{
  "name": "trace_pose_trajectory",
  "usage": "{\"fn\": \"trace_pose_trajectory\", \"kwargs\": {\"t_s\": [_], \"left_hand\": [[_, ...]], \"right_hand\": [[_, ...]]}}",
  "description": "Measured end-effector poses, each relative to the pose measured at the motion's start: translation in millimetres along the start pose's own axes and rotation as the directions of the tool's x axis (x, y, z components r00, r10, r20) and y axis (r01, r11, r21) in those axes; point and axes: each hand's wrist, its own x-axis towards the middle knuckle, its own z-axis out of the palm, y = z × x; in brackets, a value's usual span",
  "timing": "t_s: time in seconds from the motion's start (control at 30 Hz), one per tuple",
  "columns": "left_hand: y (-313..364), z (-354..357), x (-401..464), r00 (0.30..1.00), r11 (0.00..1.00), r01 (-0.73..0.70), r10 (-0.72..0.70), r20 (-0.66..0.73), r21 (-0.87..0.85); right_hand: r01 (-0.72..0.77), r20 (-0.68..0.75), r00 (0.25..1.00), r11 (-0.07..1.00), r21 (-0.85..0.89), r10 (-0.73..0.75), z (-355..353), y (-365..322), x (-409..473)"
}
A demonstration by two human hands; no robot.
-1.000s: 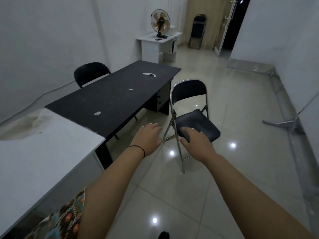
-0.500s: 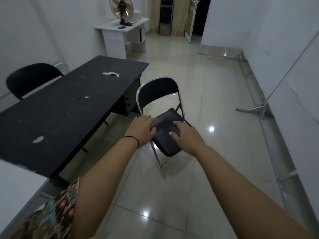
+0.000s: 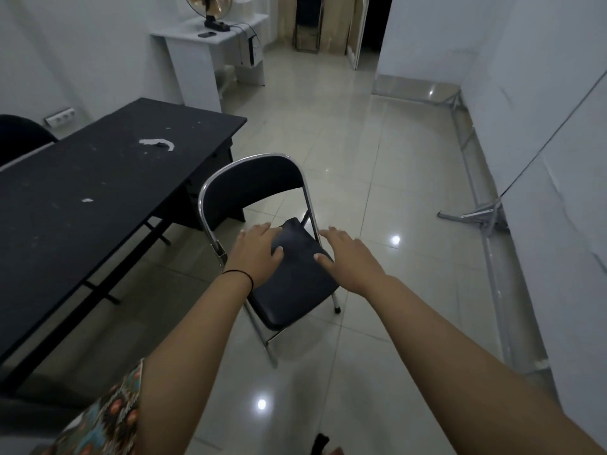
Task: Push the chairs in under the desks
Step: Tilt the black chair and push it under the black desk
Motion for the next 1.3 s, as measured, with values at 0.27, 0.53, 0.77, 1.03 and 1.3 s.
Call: {"fn": "trace_pose_trajectory", "kwargs": {"t_s": [0.27,0.53,0.77,1.03,1.3], "left_hand": [[29,25,61,0.996,0.994,0.08,-0.083,0.035,0.075],[50,52,152,0.99,0.989,0.138,-0.139,0.019,0.053],[56,76,240,0.976,0.977,0.214,-0.214,0.041,0.022],[42,90,302,0.92,0.919,0.391,-0.392,-0.015,-0.052],[38,118,363,0.745,0.748,0.642,-0.661,-0.092,-0.167]], "right_hand": [[0.062,0.074,0.995,0.998,-0.009,-0.061,-20,63,62],[0.137,0.112,0.984,0.99,-0.008,-0.136,-49,118,144],[0.153,0.158,0.976,0.988,-0.031,-0.147,-81,174,228],[0.269,0.242,0.937,0.963,-0.033,-0.253,-90,202,316],[0.524,0.38,0.789,0.851,-0.008,-0.483,-92,216,434]]}}
